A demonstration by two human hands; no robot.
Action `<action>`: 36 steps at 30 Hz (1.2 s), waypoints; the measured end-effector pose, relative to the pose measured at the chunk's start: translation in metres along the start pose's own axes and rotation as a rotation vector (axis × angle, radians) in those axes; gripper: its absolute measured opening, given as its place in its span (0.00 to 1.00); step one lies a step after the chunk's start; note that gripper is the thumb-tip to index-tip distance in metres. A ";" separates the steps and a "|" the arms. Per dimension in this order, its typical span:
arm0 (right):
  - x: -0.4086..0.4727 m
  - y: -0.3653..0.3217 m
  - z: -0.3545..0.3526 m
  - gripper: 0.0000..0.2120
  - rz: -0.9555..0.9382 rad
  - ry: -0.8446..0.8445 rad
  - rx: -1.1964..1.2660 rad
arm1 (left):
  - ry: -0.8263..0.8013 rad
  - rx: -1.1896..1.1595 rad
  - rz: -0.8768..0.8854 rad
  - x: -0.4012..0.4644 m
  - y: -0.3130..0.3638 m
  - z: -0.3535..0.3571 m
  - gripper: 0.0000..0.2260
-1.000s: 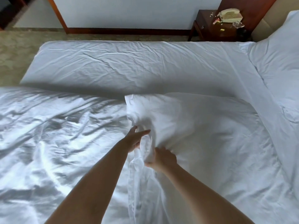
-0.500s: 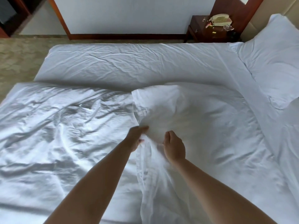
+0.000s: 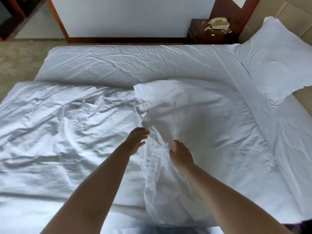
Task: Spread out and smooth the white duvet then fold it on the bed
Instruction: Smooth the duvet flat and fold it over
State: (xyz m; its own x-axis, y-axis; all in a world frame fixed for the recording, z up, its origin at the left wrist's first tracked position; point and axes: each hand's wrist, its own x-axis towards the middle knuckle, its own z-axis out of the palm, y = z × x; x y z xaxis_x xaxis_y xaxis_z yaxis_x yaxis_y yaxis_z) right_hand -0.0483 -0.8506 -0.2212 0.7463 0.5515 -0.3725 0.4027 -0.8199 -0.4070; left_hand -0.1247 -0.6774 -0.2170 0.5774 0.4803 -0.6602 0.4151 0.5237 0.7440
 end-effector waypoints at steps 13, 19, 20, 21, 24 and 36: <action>-0.039 0.025 0.023 0.18 -0.095 0.169 0.012 | 0.409 0.523 0.131 -0.032 -0.061 0.025 0.20; -0.043 0.007 0.029 0.16 -0.215 -0.133 -0.203 | 0.515 0.891 -0.156 -0.073 -0.069 -0.017 0.15; -0.044 0.007 0.027 0.17 -0.215 -0.166 -0.182 | 0.446 0.934 -0.229 -0.077 -0.080 -0.020 0.15; -0.043 0.009 0.025 0.19 -0.205 -0.147 -0.160 | 0.410 0.985 -0.258 -0.079 -0.087 -0.020 0.17; -0.040 0.022 0.009 0.23 -0.152 0.034 -0.225 | 0.463 1.050 0.045 -0.064 -0.083 -0.004 0.19; -0.018 0.103 0.022 0.65 0.421 -0.152 -0.212 | -0.314 0.636 -0.094 0.024 -0.060 0.157 0.25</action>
State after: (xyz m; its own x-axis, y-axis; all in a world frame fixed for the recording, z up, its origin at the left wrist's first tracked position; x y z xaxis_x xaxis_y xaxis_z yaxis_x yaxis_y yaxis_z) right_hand -0.0320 -0.9415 -0.2746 0.7878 0.1692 -0.5922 0.1941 -0.9807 -0.0220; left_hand -0.0253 -0.8075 -0.2614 0.6544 0.1780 -0.7349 0.7474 -0.0051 0.6643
